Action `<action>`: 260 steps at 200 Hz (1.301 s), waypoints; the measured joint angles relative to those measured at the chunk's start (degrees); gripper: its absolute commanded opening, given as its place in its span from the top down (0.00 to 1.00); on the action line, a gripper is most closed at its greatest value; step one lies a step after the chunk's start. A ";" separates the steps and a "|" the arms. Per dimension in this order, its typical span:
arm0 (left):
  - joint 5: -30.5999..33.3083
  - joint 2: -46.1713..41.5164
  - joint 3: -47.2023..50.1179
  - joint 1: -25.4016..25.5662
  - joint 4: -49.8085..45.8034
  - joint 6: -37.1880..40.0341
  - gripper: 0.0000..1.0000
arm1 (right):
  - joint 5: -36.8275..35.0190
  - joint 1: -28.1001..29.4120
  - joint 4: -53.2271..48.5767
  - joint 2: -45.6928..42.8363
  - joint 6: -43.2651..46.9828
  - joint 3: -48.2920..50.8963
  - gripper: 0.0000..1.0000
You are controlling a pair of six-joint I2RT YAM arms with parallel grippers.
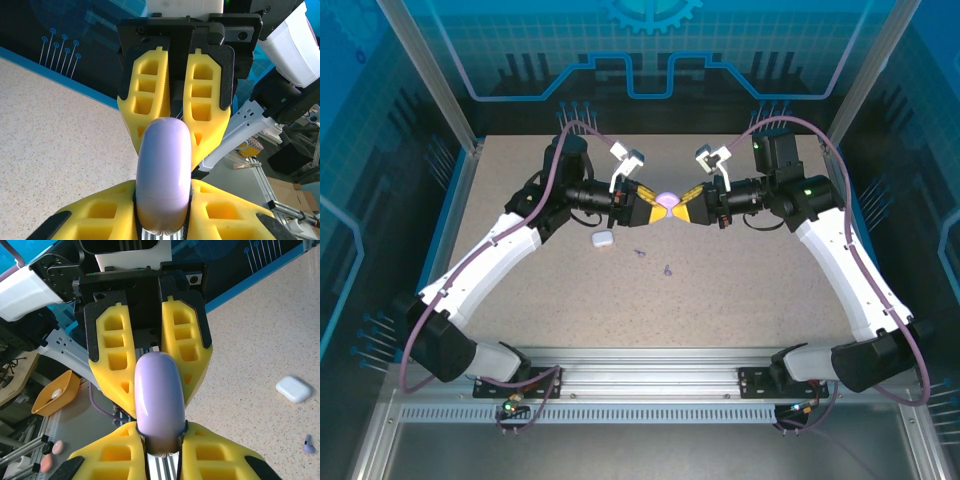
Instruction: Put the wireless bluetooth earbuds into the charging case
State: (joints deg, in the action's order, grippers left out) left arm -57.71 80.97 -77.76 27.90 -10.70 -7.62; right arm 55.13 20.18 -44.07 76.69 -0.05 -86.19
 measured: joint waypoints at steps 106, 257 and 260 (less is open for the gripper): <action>0.42 0.00 0.00 0.04 -1.27 1.05 0.85 | -2.99 1.27 -0.24 -0.07 0.35 -0.02 0.61; -0.28 -3.67 1.05 1.53 -5.38 14.05 0.84 | -4.22 1.70 -5.66 -2.25 4.20 -3.13 0.46; -0.28 -3.67 1.05 1.53 -5.38 14.08 0.84 | -4.26 1.70 -5.66 -2.25 4.20 -3.19 0.46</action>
State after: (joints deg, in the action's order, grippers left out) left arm -58.00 77.30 -76.71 29.43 -16.08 6.46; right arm 50.87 21.89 -49.74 74.43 4.14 -89.38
